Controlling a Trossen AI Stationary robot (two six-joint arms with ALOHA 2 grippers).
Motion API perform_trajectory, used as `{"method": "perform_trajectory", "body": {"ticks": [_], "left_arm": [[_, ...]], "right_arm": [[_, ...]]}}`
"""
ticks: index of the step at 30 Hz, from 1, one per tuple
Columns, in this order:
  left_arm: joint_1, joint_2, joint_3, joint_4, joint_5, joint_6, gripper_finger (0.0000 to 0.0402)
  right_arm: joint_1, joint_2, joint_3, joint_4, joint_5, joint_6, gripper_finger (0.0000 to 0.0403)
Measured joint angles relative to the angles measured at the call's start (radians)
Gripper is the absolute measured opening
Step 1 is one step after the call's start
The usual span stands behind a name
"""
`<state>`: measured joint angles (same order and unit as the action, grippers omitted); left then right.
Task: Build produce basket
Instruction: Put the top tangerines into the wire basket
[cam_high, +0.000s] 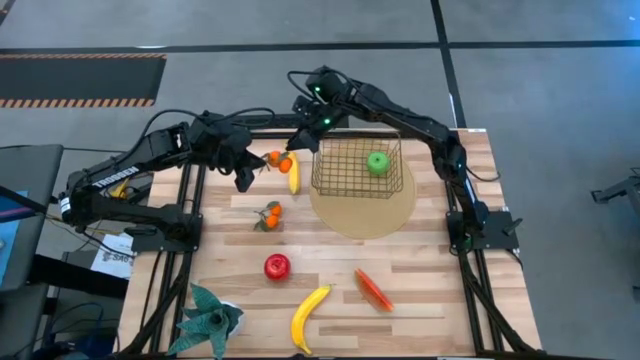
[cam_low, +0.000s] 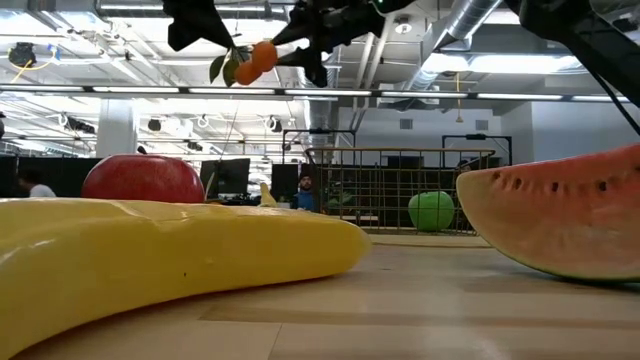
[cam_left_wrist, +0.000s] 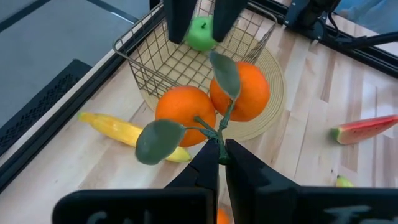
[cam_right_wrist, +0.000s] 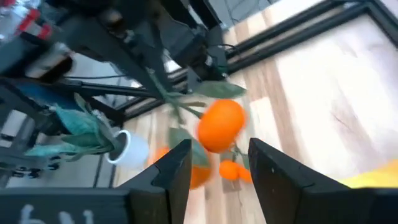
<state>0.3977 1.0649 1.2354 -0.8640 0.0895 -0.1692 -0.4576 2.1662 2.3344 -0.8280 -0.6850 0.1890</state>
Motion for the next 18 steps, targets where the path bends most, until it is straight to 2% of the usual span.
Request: {"method": "perform_trajectory", "body": {"ticks": [7,18], "left_arm": [[0.000,0.000,0.000,0.000,0.002,0.000,0.0000],[0.000,0.000,0.000,0.000,0.002,0.011,0.0000]], "right_arm": [[-0.011,0.000,0.000,-0.022,0.007,-0.007,0.0178],[0.058,0.045,0.000,0.034,-0.031,0.021,0.0177]]}}
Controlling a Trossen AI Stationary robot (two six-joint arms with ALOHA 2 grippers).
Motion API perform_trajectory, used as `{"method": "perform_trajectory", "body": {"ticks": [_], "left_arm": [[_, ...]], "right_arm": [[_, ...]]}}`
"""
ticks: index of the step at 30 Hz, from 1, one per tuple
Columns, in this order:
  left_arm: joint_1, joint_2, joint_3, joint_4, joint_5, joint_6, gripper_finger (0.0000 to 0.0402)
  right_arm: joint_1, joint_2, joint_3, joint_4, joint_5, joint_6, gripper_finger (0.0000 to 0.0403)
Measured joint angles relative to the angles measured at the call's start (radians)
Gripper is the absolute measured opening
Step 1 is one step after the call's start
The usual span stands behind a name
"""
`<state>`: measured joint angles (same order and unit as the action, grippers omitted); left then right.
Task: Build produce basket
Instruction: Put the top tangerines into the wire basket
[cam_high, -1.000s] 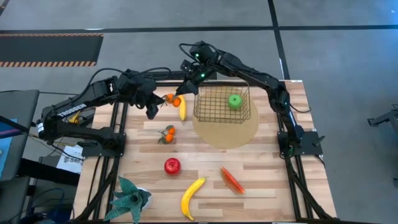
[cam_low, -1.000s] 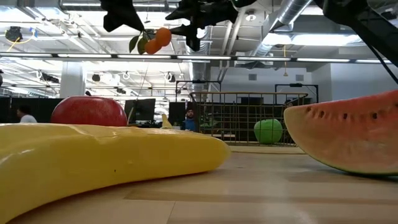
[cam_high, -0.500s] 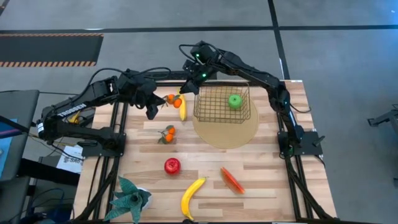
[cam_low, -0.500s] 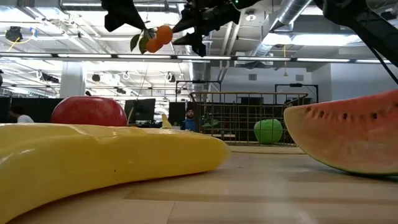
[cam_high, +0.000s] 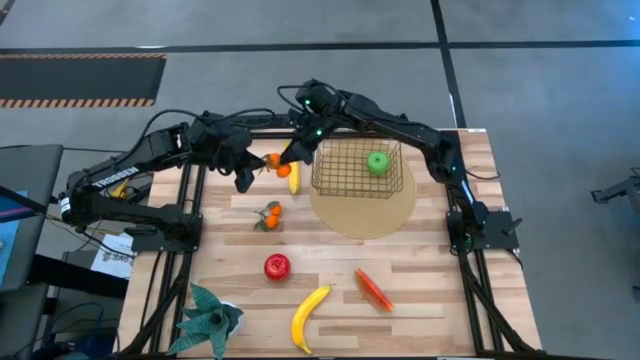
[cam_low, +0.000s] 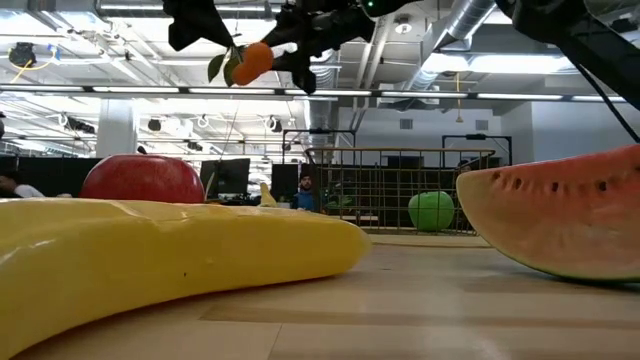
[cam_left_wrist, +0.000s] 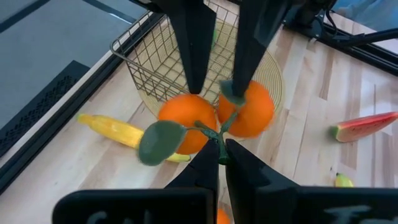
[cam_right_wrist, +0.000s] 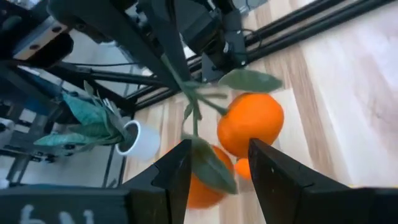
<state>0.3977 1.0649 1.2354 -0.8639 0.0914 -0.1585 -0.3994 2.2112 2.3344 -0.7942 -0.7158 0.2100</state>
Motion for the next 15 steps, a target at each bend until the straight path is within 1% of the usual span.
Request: {"method": "perform_trajectory", "body": {"ticks": [6,9,12,15], "left_arm": [[0.000,0.000,0.000,0.000,0.000,0.000,0.0000],[0.000,0.000,0.000,0.000,-0.001,0.000,0.0000],[0.000,0.000,0.000,0.000,-0.001,-0.001,0.0000],[0.000,0.000,0.000,0.000,-0.001,-0.001,0.0000]], "right_arm": [[0.008,0.002,0.000,0.010,-0.016,0.003,0.0172],[0.014,0.002,0.000,0.035,-0.019,0.026,0.0163],[0.013,0.002,0.000,0.036,-0.047,0.028,0.0132],[0.013,0.002,0.000,0.033,-0.069,0.029,0.0073]]}}
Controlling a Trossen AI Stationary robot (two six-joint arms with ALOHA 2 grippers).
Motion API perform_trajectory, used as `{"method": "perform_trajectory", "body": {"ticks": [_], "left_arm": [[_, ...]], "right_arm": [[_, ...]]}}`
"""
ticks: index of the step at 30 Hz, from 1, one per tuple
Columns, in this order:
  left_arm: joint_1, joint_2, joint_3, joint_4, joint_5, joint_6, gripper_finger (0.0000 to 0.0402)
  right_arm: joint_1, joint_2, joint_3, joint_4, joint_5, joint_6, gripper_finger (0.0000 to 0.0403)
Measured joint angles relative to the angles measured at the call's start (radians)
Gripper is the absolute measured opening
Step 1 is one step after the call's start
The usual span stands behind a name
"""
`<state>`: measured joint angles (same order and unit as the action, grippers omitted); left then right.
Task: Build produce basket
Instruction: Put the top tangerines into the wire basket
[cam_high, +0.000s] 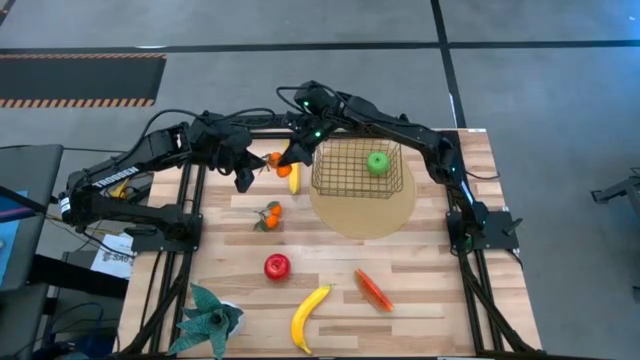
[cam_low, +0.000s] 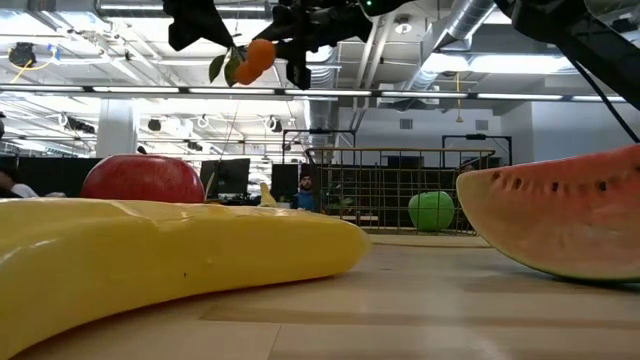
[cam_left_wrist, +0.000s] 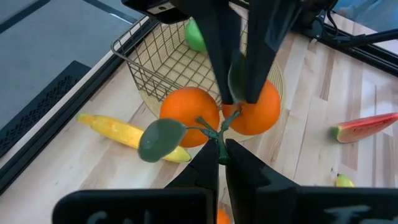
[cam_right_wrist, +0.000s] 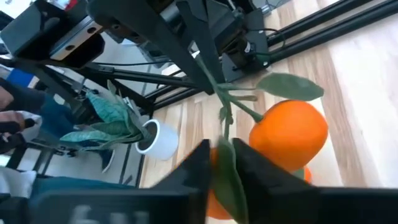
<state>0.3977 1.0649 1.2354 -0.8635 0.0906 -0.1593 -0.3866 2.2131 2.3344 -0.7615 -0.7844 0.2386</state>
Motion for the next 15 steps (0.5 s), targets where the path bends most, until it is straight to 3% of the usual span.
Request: {"method": "perform_trajectory", "body": {"ticks": [3,9,15], "left_arm": [[0.000,0.000,0.000,0.000,-0.001,0.000,0.0000],[0.000,0.000,0.000,0.026,-0.047,0.004,0.0012],[0.000,0.000,0.000,0.104,-0.058,0.065,0.0084]], "right_arm": [[0.000,-0.001,0.000,-0.001,-0.001,-0.003,0.0014],[0.000,-0.002,0.000,-0.003,0.030,-0.002,0.0005],[0.000,-0.002,0.000,-0.025,0.066,-0.009,0.0003]]}}
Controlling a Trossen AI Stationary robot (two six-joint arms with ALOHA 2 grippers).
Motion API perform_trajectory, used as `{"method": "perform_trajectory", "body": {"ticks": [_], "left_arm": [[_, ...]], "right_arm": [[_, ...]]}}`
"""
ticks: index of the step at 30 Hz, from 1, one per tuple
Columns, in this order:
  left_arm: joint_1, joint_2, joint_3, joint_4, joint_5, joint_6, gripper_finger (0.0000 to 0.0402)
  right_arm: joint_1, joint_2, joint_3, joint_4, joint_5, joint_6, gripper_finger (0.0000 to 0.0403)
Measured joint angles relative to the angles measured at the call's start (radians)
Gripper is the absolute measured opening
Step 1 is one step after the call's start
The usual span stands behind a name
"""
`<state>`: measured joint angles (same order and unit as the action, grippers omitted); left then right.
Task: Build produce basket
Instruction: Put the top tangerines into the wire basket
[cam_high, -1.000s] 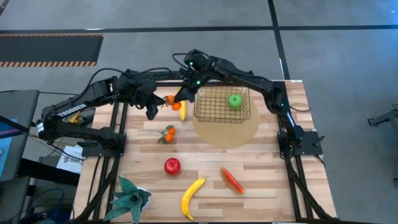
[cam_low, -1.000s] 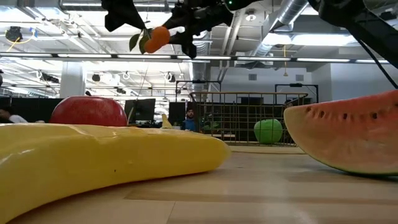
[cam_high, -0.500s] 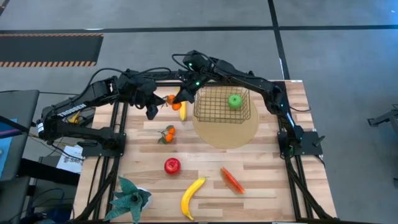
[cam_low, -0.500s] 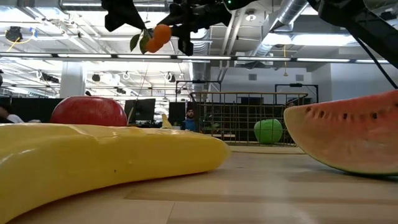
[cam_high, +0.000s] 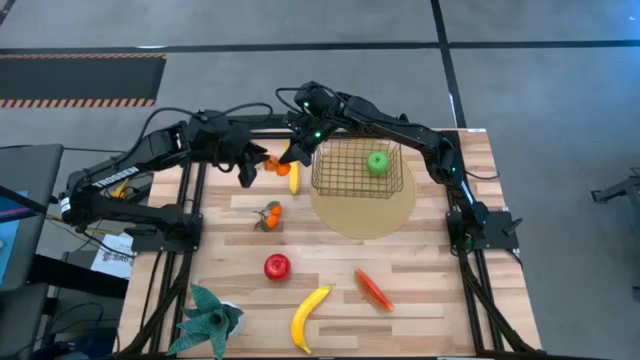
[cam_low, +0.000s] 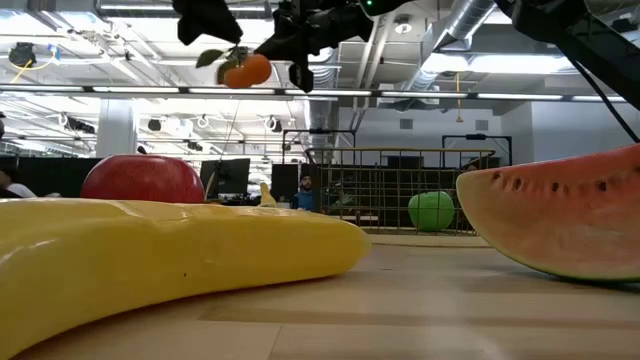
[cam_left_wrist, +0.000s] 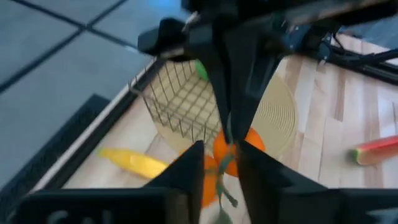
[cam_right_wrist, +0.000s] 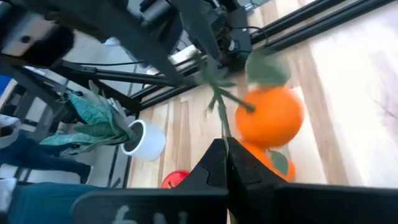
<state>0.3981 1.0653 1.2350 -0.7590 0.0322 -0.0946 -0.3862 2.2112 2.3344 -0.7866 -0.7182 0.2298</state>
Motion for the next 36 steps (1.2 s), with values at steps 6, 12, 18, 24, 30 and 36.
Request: {"method": "perform_trajectory", "body": {"ticks": [6,12,18,24,30,36], "left_arm": [[0.000,0.000,0.000,0.051,-0.060,0.032,0.0173],[0.002,0.000,0.000,-0.031,-0.117,0.020,0.0214],[0.003,0.002,0.000,-0.036,-0.124,-0.005,0.0217],[0.003,0.002,0.000,-0.036,-0.123,-0.023,0.0217],[0.003,0.002,0.000,-0.036,-0.123,-0.029,0.0217],[0.003,0.002,0.000,-0.037,-0.123,-0.041,0.0217]], "right_arm": [[-0.013,-0.015,-0.002,-0.086,0.077,-0.030,0.0002],[-0.074,-0.131,0.000,-0.383,0.390,-0.126,0.0001],[-0.097,-0.270,0.001,-0.639,0.701,-0.128,0.0001],[-0.098,-0.312,0.000,-0.774,0.873,-0.075,0.0001],[-0.080,-0.291,-0.052,-0.733,0.851,-0.080,0.0000],[-0.067,-0.297,-0.325,-0.625,0.792,-0.073,0.0000]]}}
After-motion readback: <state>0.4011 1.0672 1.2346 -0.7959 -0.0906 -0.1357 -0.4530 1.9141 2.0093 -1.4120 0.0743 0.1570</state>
